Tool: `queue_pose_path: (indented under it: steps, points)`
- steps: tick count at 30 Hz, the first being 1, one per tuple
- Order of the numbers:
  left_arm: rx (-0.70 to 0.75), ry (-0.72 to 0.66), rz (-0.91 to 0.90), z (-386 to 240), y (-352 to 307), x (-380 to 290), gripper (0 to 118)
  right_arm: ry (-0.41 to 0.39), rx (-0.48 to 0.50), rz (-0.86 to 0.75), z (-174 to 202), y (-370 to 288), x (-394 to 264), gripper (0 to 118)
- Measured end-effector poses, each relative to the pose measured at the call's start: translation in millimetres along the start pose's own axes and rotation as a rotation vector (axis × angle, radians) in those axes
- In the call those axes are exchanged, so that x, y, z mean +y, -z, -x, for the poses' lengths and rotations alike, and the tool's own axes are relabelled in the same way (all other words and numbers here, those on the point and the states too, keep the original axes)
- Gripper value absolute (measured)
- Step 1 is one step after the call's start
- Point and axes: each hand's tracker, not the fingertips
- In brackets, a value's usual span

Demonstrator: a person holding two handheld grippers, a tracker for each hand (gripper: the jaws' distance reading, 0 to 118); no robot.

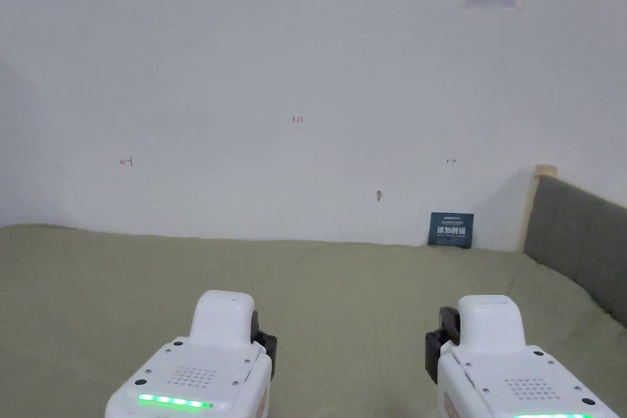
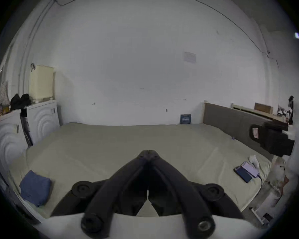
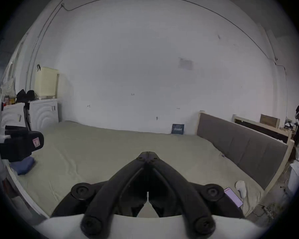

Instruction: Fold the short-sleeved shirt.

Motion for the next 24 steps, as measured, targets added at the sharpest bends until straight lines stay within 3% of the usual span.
queue_pose_path:
  steps: [4, 7, 8, 9, 10, 11, 13, 19, 24]
  points:
    - [0.027, 0.001, -0.026, 0.3, -8.1, 7.7, 0, -0.018, -0.015, -0.019, -2.8, -5.2, 0.4, 1]
    - [0.016, 0.0, -0.066, 6.2, -17.3, 17.7, 1, -0.074, -0.091, -0.089, -2.1, -12.4, 4.8, 5]
    - [0.058, 0.011, -0.097, 7.1, -22.6, 20.9, 29, -0.113, -0.162, -0.132, -1.2, -16.1, 6.2, 39]
    - [0.092, 0.01, -0.15, 8.3, -26.2, 22.5, 75, -0.1, -0.174, -0.135, 0.9, -14.4, 8.7, 75]
    - [0.107, -0.002, -0.155, 10.0, -27.2, 24.2, 118, -0.085, -0.162, -0.113, -1.0, -13.5, 11.7, 101]
    - [0.062, -0.018, -0.246, 8.5, -27.3, 22.0, 116, -0.069, -0.157, -0.128, -2.6, -15.5, 12.4, 111]
    - [0.072, -0.051, -0.228, 10.8, -24.5, 24.4, 118, -0.043, -0.149, -0.183, -4.7, -23.4, 16.9, 111]
    - [0.096, -0.042, -0.207, 12.7, -45.1, 36.2, 118, -0.088, -0.129, -0.191, -3.6, -32.9, 23.8, 111]
    - [0.086, -0.049, -0.176, 12.9, -37.7, 32.8, 118, -0.059, -0.124, -0.182, -7.6, -34.1, 26.5, 111]
